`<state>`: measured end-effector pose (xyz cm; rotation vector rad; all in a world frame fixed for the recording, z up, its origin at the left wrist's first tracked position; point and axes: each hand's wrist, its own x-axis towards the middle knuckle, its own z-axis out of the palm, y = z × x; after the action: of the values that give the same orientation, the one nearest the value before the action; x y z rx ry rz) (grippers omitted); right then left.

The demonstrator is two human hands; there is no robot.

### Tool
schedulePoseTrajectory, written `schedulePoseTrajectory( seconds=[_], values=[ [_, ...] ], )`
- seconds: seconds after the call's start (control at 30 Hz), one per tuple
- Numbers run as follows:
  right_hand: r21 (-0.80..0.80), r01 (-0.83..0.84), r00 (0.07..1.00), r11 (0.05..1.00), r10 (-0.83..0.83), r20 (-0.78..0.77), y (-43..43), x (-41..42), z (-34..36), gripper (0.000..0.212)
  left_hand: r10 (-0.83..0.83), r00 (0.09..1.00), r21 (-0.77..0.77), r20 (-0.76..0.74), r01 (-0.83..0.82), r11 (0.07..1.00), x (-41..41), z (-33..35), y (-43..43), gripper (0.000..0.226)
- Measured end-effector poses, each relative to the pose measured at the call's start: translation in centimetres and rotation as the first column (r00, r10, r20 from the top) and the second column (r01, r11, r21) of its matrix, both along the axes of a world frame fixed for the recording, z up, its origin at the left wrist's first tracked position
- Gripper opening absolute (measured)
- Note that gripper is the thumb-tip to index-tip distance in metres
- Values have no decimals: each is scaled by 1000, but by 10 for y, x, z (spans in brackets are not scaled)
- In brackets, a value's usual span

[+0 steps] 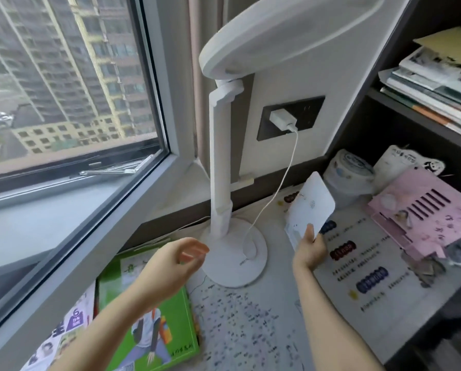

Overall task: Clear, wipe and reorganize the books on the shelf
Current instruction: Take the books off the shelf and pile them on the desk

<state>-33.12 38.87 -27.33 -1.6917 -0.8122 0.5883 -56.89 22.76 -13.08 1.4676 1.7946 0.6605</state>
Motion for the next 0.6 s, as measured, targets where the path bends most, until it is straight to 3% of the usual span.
schedulePoseTrajectory(
  seconds=[0.07, 0.17, 0.33, 0.47, 0.6],
  values=[
    [-86, -20, 982, 996, 36, 188, -15, -2, -21, 39, -15, 1000, -12, 10, 15, 1000, 3, -1, 8, 18],
    [-261, 33, 964, 965, 38, 262, -20, 1, -31, 41, -33, 999, -3, 26, 33, 999, 6, 3, 20, 16],
    [-328, -110, 983, 938, 151, 103, 3, 7, -8, 37, -31, 997, 12, 69, 30, 999, 10, 7, 29, 15],
    [-510, -240, 968, 826, 245, -58, 20, 7, -2, 31, -37, 997, 16, 69, 36, 999, 16, 8, 26, 17],
    [-562, -235, 963, 793, 270, -21, -15, 2, 3, 25, -62, 995, 27, 80, 60, 998, 23, 17, 13, 18]
  ],
)
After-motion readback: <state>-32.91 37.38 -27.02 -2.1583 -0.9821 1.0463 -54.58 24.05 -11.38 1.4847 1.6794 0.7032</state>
